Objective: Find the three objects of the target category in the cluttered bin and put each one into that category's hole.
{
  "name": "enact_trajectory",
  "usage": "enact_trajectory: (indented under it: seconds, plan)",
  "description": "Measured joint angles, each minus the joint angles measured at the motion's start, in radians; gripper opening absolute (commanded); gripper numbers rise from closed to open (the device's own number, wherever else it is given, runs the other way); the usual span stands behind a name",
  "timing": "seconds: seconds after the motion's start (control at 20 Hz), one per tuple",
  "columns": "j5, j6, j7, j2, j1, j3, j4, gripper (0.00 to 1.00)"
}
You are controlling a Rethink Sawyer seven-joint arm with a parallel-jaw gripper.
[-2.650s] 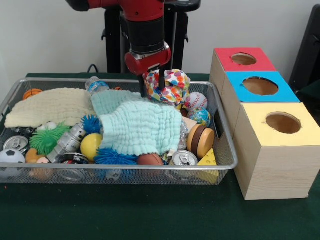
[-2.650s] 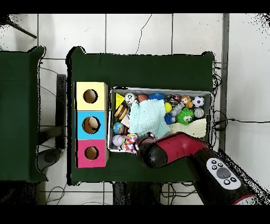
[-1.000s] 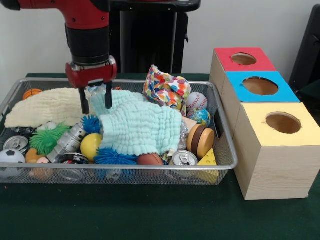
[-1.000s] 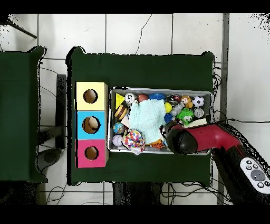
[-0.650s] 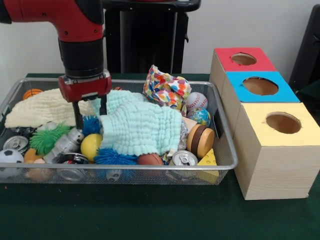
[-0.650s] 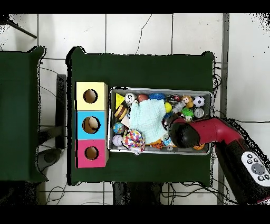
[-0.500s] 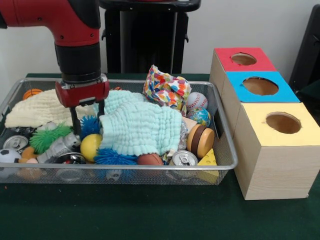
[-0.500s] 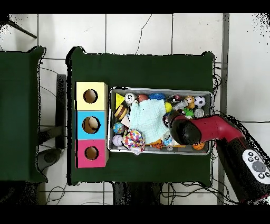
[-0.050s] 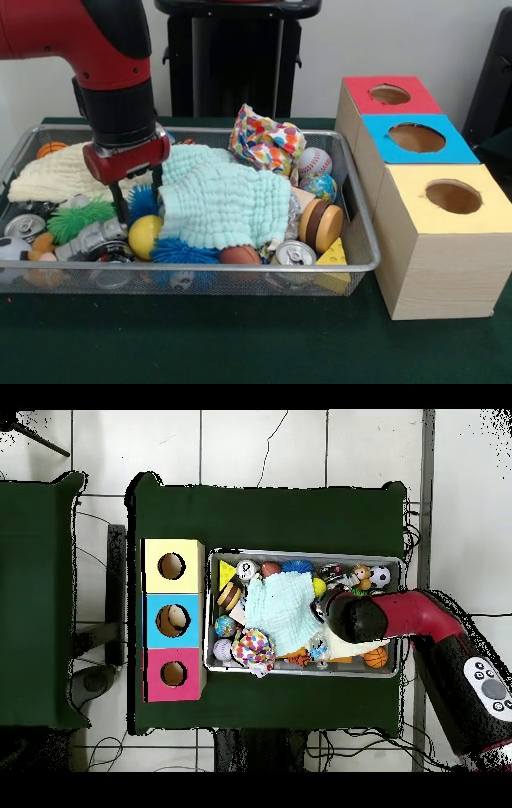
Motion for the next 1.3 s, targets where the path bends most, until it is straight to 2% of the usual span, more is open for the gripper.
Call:
enact_trajectory:
  seconds: [0.4, 0.7, 0.95, 1.3]
  plan:
    - [0.054, 0.035, -0.040, -0.021, -0.024, 0.016, 0.000, 1.00]
    - [0.169, 0.124, -0.040, -0.121, -0.052, 0.046, 0.001, 1.00]
    - [0.236, 0.188, -0.040, -0.180, -0.077, 0.077, 0.001, 1.00]
    - [0.235, 0.202, -0.040, -0.202, -0.079, 0.092, -0.013, 1.00]
